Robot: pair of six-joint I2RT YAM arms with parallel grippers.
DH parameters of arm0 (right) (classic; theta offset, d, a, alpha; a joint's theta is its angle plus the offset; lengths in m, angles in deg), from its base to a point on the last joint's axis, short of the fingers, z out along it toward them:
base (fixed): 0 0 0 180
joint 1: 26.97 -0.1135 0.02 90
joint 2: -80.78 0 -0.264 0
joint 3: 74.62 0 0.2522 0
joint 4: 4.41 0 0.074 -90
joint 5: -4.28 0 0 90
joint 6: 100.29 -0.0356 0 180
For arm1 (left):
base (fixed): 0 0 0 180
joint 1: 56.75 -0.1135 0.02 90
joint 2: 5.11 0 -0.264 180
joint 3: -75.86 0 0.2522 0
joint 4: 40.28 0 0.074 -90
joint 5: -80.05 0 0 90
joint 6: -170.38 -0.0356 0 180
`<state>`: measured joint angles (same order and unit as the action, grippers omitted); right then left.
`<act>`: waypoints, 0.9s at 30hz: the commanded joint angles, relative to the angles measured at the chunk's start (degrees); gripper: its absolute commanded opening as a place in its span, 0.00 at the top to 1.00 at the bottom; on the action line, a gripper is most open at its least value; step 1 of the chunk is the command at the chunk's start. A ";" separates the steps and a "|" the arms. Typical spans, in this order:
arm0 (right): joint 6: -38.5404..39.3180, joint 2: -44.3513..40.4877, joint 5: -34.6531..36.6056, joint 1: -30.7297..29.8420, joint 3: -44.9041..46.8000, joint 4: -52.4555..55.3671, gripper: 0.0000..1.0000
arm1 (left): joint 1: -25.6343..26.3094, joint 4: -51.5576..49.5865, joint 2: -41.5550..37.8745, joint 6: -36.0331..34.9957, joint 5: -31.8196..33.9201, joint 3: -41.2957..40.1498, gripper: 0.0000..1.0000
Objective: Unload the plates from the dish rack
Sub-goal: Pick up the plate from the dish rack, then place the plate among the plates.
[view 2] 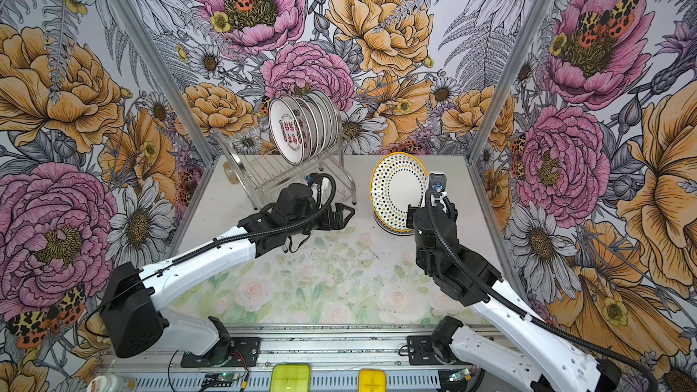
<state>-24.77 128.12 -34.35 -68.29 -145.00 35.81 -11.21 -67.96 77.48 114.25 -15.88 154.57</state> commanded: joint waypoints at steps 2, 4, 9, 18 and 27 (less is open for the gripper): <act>-11.75 0.14 -5.32 2.83 0.44 -5.54 1.00 | 0.24 5.46 1.46 -1.38 -6.61 2.21 0.06; -14.07 0.38 -7.84 4.06 1.36 -5.41 1.00 | -0.13 6.67 2.23 -1.20 -7.84 1.84 0.07; -21.55 0.44 -17.47 8.97 4.35 -5.27 1.00 | -2.45 11.49 4.26 1.08 -12.21 0.48 0.10; -29.04 -0.90 -29.29 14.51 8.54 -6.06 1.00 | -4.92 15.48 10.98 3.65 -15.32 2.39 0.18; -32.17 0.83 -37.11 18.46 10.80 -8.56 1.00 | -4.85 18.66 15.73 5.81 -18.54 5.14 0.45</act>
<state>-53.05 129.54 -68.12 -50.96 -133.73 36.37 -15.91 -52.79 93.00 119.45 -31.88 157.63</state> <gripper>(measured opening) 0.085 0.589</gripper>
